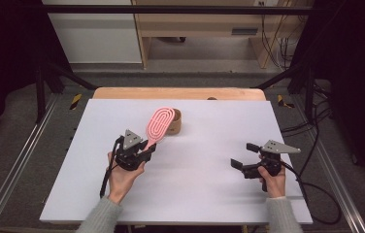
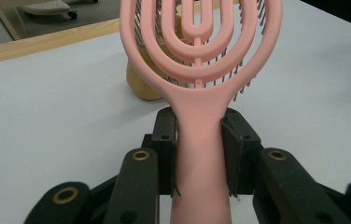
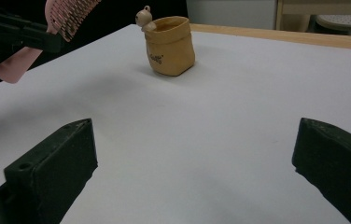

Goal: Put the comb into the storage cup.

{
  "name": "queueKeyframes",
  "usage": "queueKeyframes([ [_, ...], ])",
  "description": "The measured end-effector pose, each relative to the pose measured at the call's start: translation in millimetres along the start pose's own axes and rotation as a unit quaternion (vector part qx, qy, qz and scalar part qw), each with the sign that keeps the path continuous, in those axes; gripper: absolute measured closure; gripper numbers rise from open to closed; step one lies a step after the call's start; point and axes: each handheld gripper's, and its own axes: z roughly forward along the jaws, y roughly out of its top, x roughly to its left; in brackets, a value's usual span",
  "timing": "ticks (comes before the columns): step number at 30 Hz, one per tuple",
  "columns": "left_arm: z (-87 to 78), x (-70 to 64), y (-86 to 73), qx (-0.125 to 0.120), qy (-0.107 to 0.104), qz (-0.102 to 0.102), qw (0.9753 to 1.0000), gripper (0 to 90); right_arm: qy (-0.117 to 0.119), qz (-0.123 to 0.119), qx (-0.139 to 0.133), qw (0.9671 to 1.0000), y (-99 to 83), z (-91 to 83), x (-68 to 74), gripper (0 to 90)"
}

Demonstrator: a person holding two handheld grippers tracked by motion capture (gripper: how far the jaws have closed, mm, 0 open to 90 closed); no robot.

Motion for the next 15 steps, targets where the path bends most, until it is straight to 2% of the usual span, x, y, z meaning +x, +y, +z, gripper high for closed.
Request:
queueKeyframes([
  [8, -3.7, -3.6, -3.2, -0.012, 0.005, 0.003, 0.9999, 68.9, 0.004, 0.004, -0.006, 1.0, 5.1, 2.8, 7.0, 0.3],
  [15, -5.0, -5.7, -3.6, -0.016, 0.007, 0.006, 0.9998, 68.9, 0.004, 0.001, -0.011, 0.9999, 12.3, 6.7, 18.5, 0.4],
])
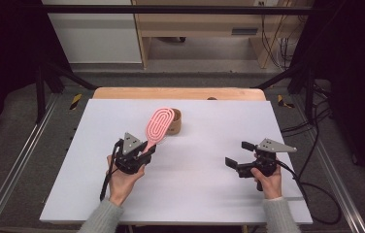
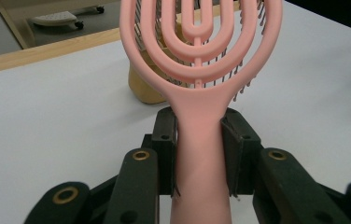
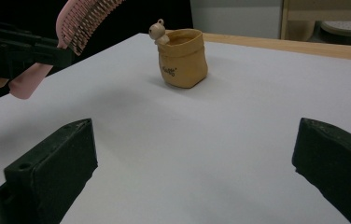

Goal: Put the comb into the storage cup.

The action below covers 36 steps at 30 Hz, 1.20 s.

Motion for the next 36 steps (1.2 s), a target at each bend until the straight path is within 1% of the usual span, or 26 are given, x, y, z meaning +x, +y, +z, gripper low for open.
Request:
queueKeyframes([
  [2, -0.1, -0.3, -0.1, 0.0, 0.0, 0.001, 1.0, 68.9, 0.003, -0.003, -0.003, 1.0, 1.5, 0.6, 2.5, 0.3],
  [6, -0.4, -1.8, -0.1, -0.001, 0.001, 0.001, 1.0, 68.9, 0.003, 0.0, -0.005, 1.0, 4.0, 2.2, 6.7, 0.4],
  [7, -0.6, -2.1, -0.1, -0.003, 0.0, 0.0, 1.0, 68.9, 0.001, 0.004, -0.005, 1.0, 5.3, 3.6, 9.4, 0.4],
  [10, -1.0, -2.7, -0.1, -0.003, -0.005, 0.0, 1.0, 68.9, 0.002, 0.003, -0.005, 1.0, 6.2, 5.2, 11.6, 0.4],
  [11, -0.7, -4.0, -0.4, -0.002, -0.005, 0.002, 1.0, 68.9, 0.002, 0.003, -0.004, 1.0, 7.2, 7.5, 14.8, 0.4],
  [16, -0.2, -7.3, -1.2, -0.003, -0.005, 0.006, 1.0, 68.9, 0.002, 0.007, -0.005, 1.0, 9.2, 11.9, 21.1, 0.4],
  [20, 0.1, -10.6, -1.5, -0.003, -0.007, 0.012, 0.9999, 68.9, 0.003, 0.009, -0.005, 0.9999, 10.3, 14.7, 25.3, 0.4],
  [22, 0.7, -12.1, -1.8, -0.002, -0.011, 0.012, 0.9999, 68.9, 0.002, 0.009, -0.004, 0.9999, 11.1, 17.4, 28.8, 0.4],
  [36, 2.4, -17.5, -2.8, -0.001, -0.014, 0.016, 0.9998, 68.9, 0.001, 0.018, -0.006, 0.9998, 14.0, 25.0, 39.9, 0.4],
])
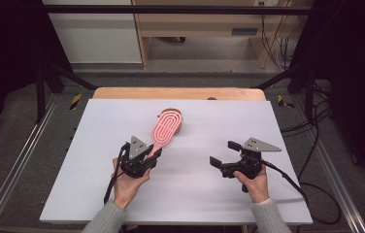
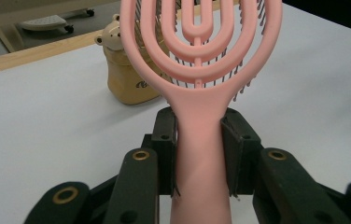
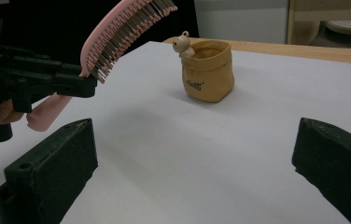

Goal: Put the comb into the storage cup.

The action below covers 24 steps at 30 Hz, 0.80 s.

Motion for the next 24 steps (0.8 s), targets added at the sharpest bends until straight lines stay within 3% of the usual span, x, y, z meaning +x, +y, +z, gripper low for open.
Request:
queueKeyframes([
  [24, 7.6, -17.5, -2.9, 0.01, -0.011, 0.021, 0.9997, 68.9, 0.003, 0.005, -0.003, 1.0, 3.9, 9.9, 12.3, 0.4],
])
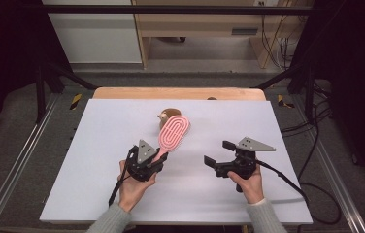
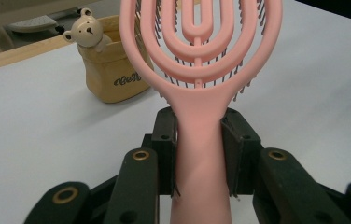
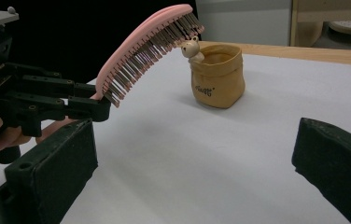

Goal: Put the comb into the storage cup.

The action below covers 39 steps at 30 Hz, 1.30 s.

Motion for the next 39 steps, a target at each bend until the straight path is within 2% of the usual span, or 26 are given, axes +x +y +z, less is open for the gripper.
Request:
queueKeyframes([
  [14, 2.8, -8.1, -0.6, 0.004, -0.002, 0.006, 1.0, 68.9, 0.002, 0.011, -0.006, 0.9999, 2.2, 1.3, 1.0, 0.5],
  [25, 4.7, -15.7, 1.6, 0.002, 0.008, 0.015, 0.9998, 68.9, 0.003, 0.019, -0.002, 0.9998, 1.7, 4.1, 1.4, 0.7],
  [30, 5.5, -20.7, 5.4, -0.007, 0.007, 0.013, 0.9999, 68.9, 0.005, 0.022, -0.003, 0.9997, 1.9, 4.0, 1.4, 0.7],
  [39, 13.5, -33.3, 5.7, -0.017, -0.007, 0.001, 0.9998, 69.0, 0.007, 0.024, -0.006, 0.9997, 2.9, 3.0, 1.2, 0.9],
])
